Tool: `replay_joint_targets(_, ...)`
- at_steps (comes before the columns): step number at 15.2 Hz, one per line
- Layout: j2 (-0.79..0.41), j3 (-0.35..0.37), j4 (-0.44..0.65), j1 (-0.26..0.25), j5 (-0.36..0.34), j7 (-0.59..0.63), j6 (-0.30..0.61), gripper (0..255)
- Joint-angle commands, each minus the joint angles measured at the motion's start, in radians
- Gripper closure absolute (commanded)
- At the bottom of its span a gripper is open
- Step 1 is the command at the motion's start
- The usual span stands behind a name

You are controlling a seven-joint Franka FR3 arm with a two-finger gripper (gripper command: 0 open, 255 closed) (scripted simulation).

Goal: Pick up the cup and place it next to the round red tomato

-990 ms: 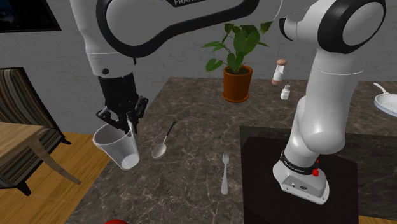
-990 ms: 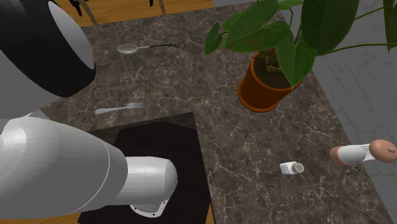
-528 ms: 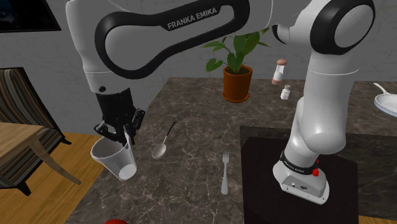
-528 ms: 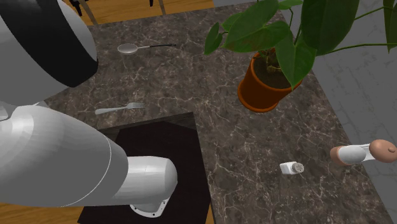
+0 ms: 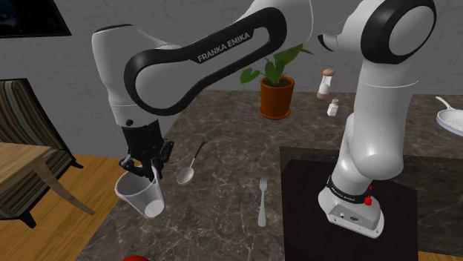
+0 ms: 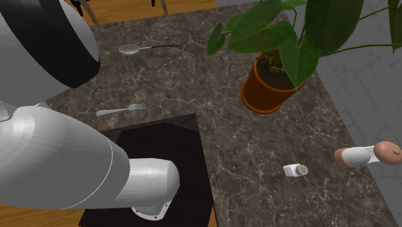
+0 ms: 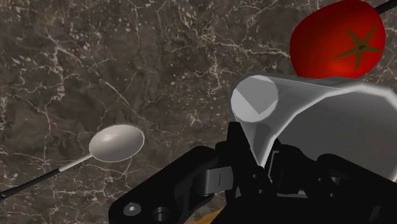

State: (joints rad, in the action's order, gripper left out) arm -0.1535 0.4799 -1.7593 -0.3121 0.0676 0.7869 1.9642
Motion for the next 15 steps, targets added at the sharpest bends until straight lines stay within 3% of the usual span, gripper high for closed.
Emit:
replay_joint_targets(1,-0.008,0.0,-0.018,-0.002,-0.004,0.001,0.027,255)
replay_joint_targets(15,-0.066,-0.006,-0.141,-0.01,-0.027,0.0,0.202,255)
